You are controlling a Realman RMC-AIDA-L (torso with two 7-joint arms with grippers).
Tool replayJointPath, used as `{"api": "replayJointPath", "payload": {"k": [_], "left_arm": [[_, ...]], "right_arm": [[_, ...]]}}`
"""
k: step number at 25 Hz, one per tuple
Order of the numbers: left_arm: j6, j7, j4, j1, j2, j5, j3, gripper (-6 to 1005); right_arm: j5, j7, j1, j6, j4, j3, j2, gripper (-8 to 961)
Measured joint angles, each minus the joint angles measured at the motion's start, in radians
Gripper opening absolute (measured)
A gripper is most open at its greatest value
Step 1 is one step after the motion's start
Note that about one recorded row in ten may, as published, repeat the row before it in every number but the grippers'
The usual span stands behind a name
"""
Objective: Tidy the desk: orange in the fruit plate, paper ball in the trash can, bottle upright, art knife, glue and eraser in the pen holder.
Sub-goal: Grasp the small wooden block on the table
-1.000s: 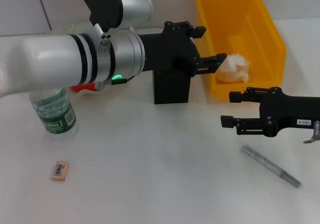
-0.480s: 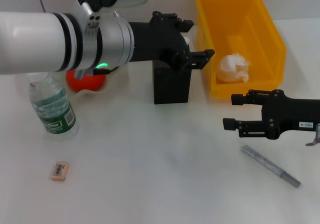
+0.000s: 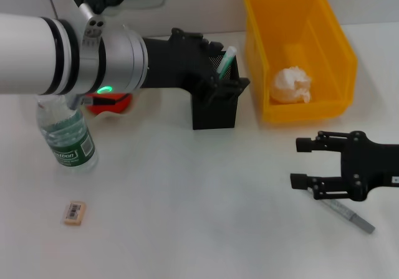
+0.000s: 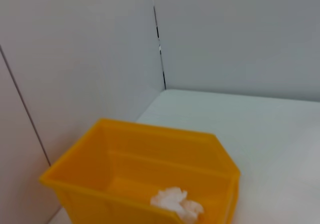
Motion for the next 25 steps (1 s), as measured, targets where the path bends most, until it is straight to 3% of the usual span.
{"api": "replayJointPath", "payload": {"k": [5,11,13,16,25], "left_arm": [[0.147,-0.107,0.049,0.004,-0.001,0.103,0.006,722],[0.227,-0.159,0.07,0.0,-0.003,0.156,0.025,722],[0.316,-0.243,0.105,0.002,-0.002,0.251,0.049,722],[0.316,-0.243,0.105,0.002,-0.002,0.251,0.049,722],[0.477,-0.395,0.114,-0.006,-0.002,0.341,0.037,723]], "right_arm": [[0.01,0.0,-0.037,-0.032,-0.04,0.007,0.001,764],[0.013,-0.001,-0.045,-0.036,-0.041,0.011,0.001,764],[0.012,-0.001,-0.046,-0.037,-0.041,0.008,0.002,765],[0.011,-0.002,-0.046,-0.038,-0.041,0.008,0.002,765],[0.013,-0.001,-0.043,-0.039,-0.041,0.011,0.003,765]]}}
